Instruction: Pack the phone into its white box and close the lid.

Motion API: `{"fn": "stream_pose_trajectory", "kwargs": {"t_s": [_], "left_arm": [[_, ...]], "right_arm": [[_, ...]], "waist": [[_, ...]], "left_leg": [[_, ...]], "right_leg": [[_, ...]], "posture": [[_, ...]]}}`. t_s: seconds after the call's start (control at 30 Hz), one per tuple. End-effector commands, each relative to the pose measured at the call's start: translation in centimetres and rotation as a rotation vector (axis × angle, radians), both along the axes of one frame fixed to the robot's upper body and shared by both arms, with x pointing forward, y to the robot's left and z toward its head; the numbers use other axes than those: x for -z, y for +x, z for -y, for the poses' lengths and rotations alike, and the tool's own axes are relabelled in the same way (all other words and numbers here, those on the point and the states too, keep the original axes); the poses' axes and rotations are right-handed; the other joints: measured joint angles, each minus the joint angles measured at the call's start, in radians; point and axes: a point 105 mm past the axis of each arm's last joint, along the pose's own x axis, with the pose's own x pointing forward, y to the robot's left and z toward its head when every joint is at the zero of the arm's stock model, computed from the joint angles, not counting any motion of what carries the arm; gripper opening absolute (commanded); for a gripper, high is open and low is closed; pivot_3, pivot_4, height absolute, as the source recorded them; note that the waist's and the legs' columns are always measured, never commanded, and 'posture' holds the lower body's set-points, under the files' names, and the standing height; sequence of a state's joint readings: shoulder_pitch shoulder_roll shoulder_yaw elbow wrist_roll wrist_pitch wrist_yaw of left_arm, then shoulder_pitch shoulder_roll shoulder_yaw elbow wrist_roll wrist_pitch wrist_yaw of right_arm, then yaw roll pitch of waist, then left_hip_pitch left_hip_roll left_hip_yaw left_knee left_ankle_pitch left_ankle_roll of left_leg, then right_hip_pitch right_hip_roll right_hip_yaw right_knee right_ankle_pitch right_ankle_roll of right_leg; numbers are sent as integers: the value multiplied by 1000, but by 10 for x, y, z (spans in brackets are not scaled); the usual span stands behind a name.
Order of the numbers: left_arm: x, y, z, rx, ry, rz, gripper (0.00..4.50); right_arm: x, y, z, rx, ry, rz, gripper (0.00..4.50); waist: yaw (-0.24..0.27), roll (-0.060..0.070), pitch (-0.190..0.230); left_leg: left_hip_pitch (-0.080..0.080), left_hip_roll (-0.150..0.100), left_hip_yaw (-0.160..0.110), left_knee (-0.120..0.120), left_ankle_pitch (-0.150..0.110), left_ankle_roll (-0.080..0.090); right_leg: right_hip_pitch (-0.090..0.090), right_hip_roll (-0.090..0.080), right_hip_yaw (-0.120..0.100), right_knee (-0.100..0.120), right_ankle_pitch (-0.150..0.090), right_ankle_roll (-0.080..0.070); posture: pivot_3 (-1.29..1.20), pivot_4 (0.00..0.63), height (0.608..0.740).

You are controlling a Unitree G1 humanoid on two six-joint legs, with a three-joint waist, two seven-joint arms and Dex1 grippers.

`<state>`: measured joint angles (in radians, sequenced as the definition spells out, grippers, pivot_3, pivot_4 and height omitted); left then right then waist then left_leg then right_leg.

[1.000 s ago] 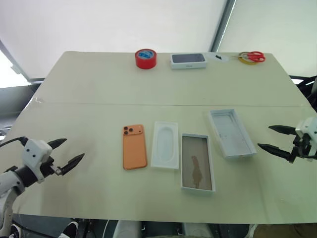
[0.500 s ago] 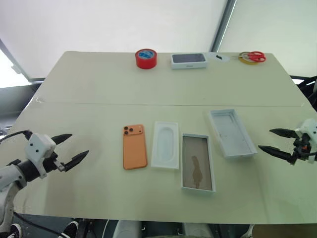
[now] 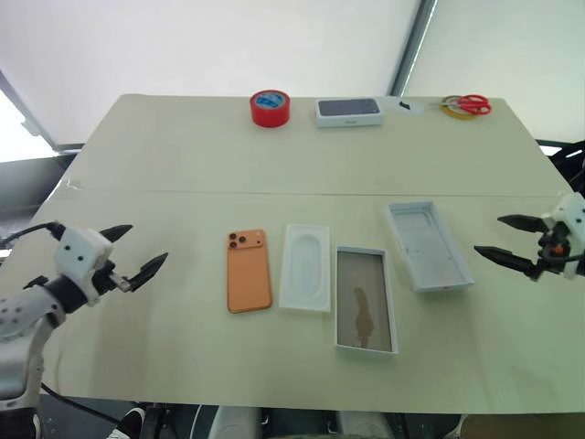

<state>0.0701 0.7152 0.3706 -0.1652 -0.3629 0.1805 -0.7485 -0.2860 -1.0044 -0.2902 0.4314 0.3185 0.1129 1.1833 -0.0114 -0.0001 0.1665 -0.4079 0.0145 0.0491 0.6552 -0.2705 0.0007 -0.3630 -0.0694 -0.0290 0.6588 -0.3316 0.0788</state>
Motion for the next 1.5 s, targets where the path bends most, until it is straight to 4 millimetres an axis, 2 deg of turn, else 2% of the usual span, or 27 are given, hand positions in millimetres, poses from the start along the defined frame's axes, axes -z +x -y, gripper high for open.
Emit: {"fn": "stream_pose_trajectory", "kwargs": {"t_s": [0.03,0.17,0.27,0.37,0.53,0.6,0.67,0.93,1.1,1.17,1.5], "left_arm": [[-7,4,28,67,-69,-37,4500],[-8,21,57,63,-216,-116,4500],[2,18,91,147,-307,-267,4500],[12,11,117,214,-371,-446,4500],[23,27,140,176,-406,-568,4500],[24,32,154,178,-482,-644,4500],[22,32,164,198,-542,-708,4500],[27,44,173,151,-613,-830,4500],[28,48,183,162,-615,-875,4500],[31,48,188,171,-565,-890,4500],[39,48,195,165,-507,-1004,4500]], "right_arm": [[-15,8,-27,-72,16,53,4439],[-22,12,-75,-227,86,77,4439],[-26,19,-103,-287,117,129,4439],[-21,20,-116,-329,119,130,4439],[-2,17,-135,-384,118,95,4439],[3,14,-143,-412,109,97,4439],[5,9,-146,-438,107,69,4439],[8,8,-142,-438,77,63,4439],[11,9,-144,-434,79,69,4439],[13,9,-145,-431,82,70,4439],[17,8,-145,-417,87,86,4439]], "waist": [[-1,0,0],[1,0,0],[-1,-1,0],[2,-1,1],[7,-3,1],[8,-3,1],[9,-3,1],[5,-3,1],[7,-3,1],[8,-3,1],[18,-3,1]], "left_leg": [[0,0,0,0,0,0],[0,0,0,1,0,0],[0,0,-1,4,0,0],[-1,0,-1,5,0,0],[-1,1,-2,8,1,-1],[-1,1,-2,8,1,-1],[-1,1,-2,9,2,-3],[0,1,-2,9,4,-6],[0,1,-2,9,4,-7],[0,1,-2,9,4,-7],[1,1,-2,9,5,-8]], "right_leg": [[0,0,0,0,0,0],[0,1,0,2,0,0],[0,2,0,4,0,0],[0,3,0,4,0,0],[2,4,0,4,0,1],[2,4,0,4,0,1],[2,4,0,4,0,1],[3,5,0,5,0,1],[3,6,0,4,0,1],[3,6,0,4,0,1],[3,6,0,4,0,1]], "posture": [[0,150,740],[0,150,740],[0,150,740],[0,150,740],[0,150,740],[0,150,740],[0,150,740],[0,150,740],[0,150,740],[0,150,740],[0,150,740]]}}
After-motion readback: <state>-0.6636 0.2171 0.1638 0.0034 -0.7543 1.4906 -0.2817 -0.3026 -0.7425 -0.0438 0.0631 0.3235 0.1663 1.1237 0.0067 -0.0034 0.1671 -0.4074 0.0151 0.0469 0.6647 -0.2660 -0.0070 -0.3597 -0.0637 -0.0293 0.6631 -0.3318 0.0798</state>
